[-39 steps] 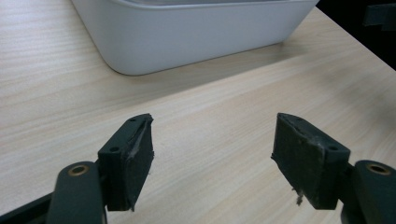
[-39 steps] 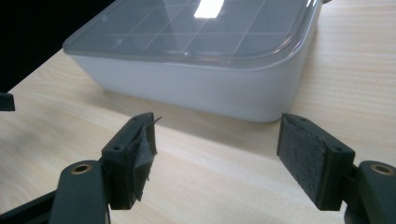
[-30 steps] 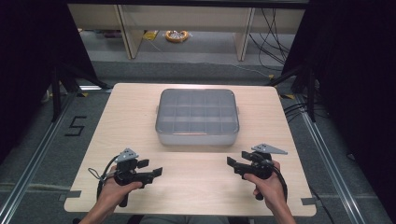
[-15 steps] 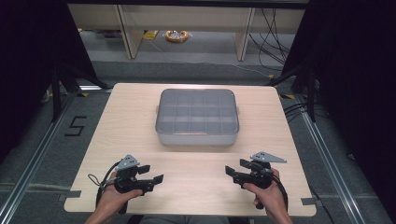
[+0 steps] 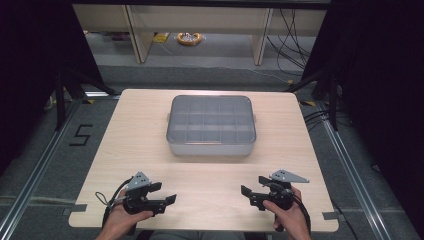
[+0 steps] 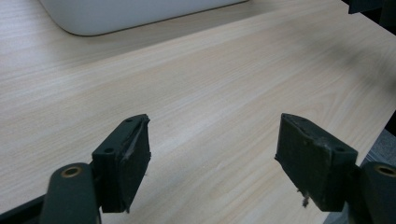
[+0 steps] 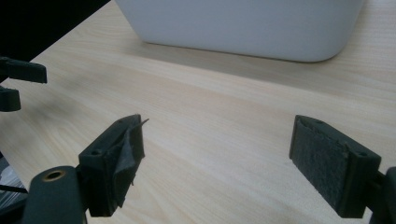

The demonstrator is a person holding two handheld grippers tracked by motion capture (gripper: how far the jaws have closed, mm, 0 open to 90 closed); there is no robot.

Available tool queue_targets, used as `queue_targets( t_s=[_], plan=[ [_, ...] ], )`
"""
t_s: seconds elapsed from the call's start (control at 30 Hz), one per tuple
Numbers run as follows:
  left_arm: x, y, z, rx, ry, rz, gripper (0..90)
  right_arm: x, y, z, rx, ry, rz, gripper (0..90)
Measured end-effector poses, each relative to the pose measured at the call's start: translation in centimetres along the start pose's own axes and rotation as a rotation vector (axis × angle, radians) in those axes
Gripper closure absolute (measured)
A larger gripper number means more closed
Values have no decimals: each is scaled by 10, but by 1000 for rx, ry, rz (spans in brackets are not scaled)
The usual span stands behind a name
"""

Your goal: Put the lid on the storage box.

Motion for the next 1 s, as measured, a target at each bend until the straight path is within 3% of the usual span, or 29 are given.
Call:
queue_targets(
  t_s=[0.03,0.07,0.13,0.17,0.2,0.23,0.37,0.4,0.43,0.47,0.5,0.53,0.57,0.6,0.63,0.67,0.7,0.73,0.77,0.8,0.83,0.87,0.93,0.97,1.0],
  plan=[
    [0,1,-1,-1,-4,-6,251,-1,0,-3,-1,-37,-4,189],
    [-1,0,-1,-1,10,5,249,-2,0,0,-2,-10,-14,190],
    [-3,0,-3,-9,12,-1,244,-4,-1,-2,-1,-49,-27,191],
    [-3,0,-4,-7,11,2,243,-6,-3,2,-1,-11,-6,192],
    [-4,0,-4,-9,21,10,241,-7,-2,1,-2,-36,-16,192],
    [-5,1,-6,-6,7,1,240,-8,-2,1,7,-38,-26,192],
    [-9,0,-8,-12,19,23,238,-12,-6,2,-16,-73,-10,192],
    [-9,0,-9,-10,20,23,238,-13,-6,4,5,-72,-15,192],
    [-11,1,-10,-14,19,18,237,-14,-7,5,-12,-67,-10,193],
    [-11,0,-11,-13,21,21,237,-15,-7,5,2,-74,-9,193],
    [-12,0,-12,-15,32,32,237,-16,-8,5,-10,-98,-11,193],
    [-13,0,-13,-16,29,31,237,-18,-10,9,4,-54,-2,192],
    [-14,0,-15,-17,29,22,237,-20,-11,10,7,-53,6,193],
    [-14,0,-16,-11,30,27,237,-21,-11,8,-2,-97,-3,193],
    [-15,-1,-16,-16,44,37,237,-23,-13,12,-9,-69,14,193],
    [-16,0,-18,-21,33,23,237,-24,-12,9,-7,-112,6,193],
    [-16,-1,-18,-22,44,36,237,-25,-13,8,-12,-122,10,193],
    [-17,-1,-20,-26,35,27,237,-28,-14,12,2,-81,19,193],
    [-18,-2,-20,-29,48,38,237,-30,-13,10,0,-116,17,193],
    [-19,-2,-21,-30,33,29,237,-31,-15,10,0,-124,26,193],
    [-19,-3,-22,-28,43,39,237,-34,-14,11,24,-118,21,193],
    [-20,-3,-22,-30,47,42,237,-37,-17,13,15,-125,42,192],
    [-22,-3,-24,-32,40,36,236,-39,-17,14,17,-134,31,192],
    [-22,-4,-25,-30,45,45,236,-42,-19,19,24,-103,57,192],
    [-23,-4,-26,-31,40,42,237,-42,-19,17,16,-147,54,191]
  ],
)
Point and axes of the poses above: each handheld gripper's, and its own axes: y roughly forward along the jaws, x roughly out of its top, z roughly to its left, the point moved 1 cm from there along y, roughly forward along the jaws, and after that the axes turned 4 degrees about -x, right-handed, at the moved point
